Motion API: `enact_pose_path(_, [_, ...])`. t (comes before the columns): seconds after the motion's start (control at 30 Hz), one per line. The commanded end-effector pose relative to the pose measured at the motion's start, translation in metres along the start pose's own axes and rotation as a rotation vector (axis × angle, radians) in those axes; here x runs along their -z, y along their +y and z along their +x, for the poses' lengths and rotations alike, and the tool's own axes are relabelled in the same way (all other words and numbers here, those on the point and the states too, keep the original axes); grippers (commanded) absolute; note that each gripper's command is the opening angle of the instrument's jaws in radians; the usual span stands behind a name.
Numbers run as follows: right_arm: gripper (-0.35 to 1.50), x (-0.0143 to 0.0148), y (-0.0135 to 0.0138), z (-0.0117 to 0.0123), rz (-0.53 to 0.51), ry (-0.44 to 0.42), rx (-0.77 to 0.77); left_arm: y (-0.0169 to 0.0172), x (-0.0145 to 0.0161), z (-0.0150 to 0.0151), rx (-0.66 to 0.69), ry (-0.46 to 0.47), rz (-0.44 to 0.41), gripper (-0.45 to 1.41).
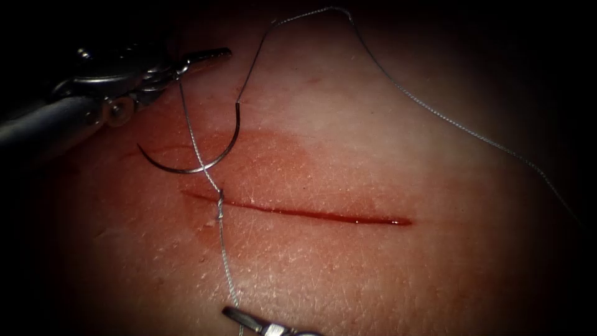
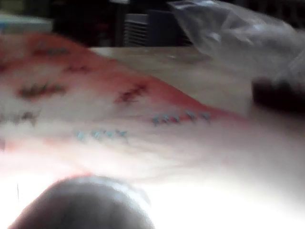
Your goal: Wound Closure
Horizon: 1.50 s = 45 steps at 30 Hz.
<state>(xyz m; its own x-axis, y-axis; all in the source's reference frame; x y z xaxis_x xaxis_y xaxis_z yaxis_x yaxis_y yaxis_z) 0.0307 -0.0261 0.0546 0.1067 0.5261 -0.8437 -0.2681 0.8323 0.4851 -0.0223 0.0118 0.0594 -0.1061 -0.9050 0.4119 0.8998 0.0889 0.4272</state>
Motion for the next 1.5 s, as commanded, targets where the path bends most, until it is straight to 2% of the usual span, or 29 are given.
enact_pose_path(0.03, [0.51, -0.0005, 0.0004, 0.0010, -0.001, 0.006, 0.005, 0.0003, -0.0004, -0.0005, 0.133, -0.014, -0.004, 0.63])
enact_pose_path(0.07, [0.51, -0.0005, 0.0004, 0.0010, -0.001, 0.006, 0.005, 0.0004, -0.0004, -0.0004, 0.150, -0.016, -0.003, 0.63])
enact_pose_path(0.13, [0.51, -0.0005, 0.0004, 0.0010, -0.001, 0.006, 0.005, 0.0018, -0.0008, 0.0006, 0.285, -0.013, -0.024, 0.56])
enact_pose_path(0.2, [0.51, -0.0004, 0.0004, 0.0010, -0.001, 0.006, 0.005, 0.0026, -0.0009, 0.0008, 0.329, 0.002, -0.034, 0.58])
enact_pose_path(0.3, [0.51, -0.0004, 0.0003, 0.0010, -0.001, 0.006, 0.005, 0.0039, -0.0012, 0.0002, 0.333, 0.013, -0.061, 0.61])
enact_pose_path(0.37, [0.51, -0.0005, 0.0003, 0.0010, -0.001, 0.006, -0.001, 0.0046, -0.0020, -0.0003, 0.336, 0.007, -0.070, 0.44])
enact_pose_path(0.47, [0.49, -0.0005, 0.0003, 0.0010, -0.001, 0.006, -0.001, 0.0057, -0.0043, 0.0001, 0.332, 0.018, -0.097, 0.34])
enact_pose_path(0.57, [0.49, -0.0005, 0.0002, 0.0010, -0.001, 0.006, -0.001, 0.0069, -0.0070, 0.0015, 0.367, 0.046, -0.103, 0.42])
enact_pose_path(0.63, [0.49, -0.0004, 0.0002, 0.0010, -0.001, 0.006, -0.001, 0.0074, -0.0079, 0.0021, 0.388, 0.052, -0.084, 0.41])
enact_pose_path(0.77, [0.41, -0.0003, 0.0003, 0.0010, 0.000, 0.006, -0.001, 0.0074, -0.0076, 0.0023, 0.395, 0.060, -0.079, 0.37])
enact_pose_path(0.93, [0.36, -0.0003, 0.0003, 0.0009, 0.000, 0.005, -0.007, 0.0058, -0.0049, 0.0009, 0.409, 0.091, -0.087, 0.32])
enact_pose_path(0.97, [0.34, -0.0003, 0.0003, 0.0009, 0.000, 0.005, -0.006, 0.0056, -0.0046, 0.0008, 0.417, 0.094, -0.089, 0.29])
enact_pose_path(1.07, [0.31, -0.0003, 0.0002, 0.0009, 0.000, 0.005, -0.006, 0.0052, -0.0042, 0.0008, 0.422, 0.110, -0.072, -0.28])
enact_pose_path(1.13, [0.31, -0.0003, 0.0002, 0.0009, 0.000, 0.006, -0.006, 0.0051, -0.0044, 0.0012, 0.427, 0.115, -0.059, -0.33])
enact_pose_path(1.23, [0.27, -0.0003, 0.0002, 0.0009, 0.000, 0.005, -0.006, 0.0051, -0.0046, 0.0018, 0.437, 0.115, -0.062, -0.26])
enact_pose_path(1.3, [0.26, -0.0002, 0.0002, 0.0009, 0.001, 0.006, -0.006, 0.0051, -0.0043, 0.0021, 0.479, 0.151, -0.092, -0.10])
enact_pose_path(1.37, [0.26, -0.0002, 0.0003, 0.0009, 0.001, 0.006, -0.006, 0.0051, -0.0042, 0.0022, 0.492, 0.171, -0.106, -0.10])
enact_pose_path(1.4, [0.26, -0.0002, 0.0003, 0.0009, 0.001, 0.006, -0.006, 0.0049, -0.0042, 0.0024, 0.532, 0.202, -0.095, 0.07])
enact_pose_path(1.5, [0.26, -0.0002, 0.0003, 0.0009, 0.001, 0.006, -0.006, 0.0048, -0.0042, 0.0025, 0.530, 0.204, -0.091, 0.07])
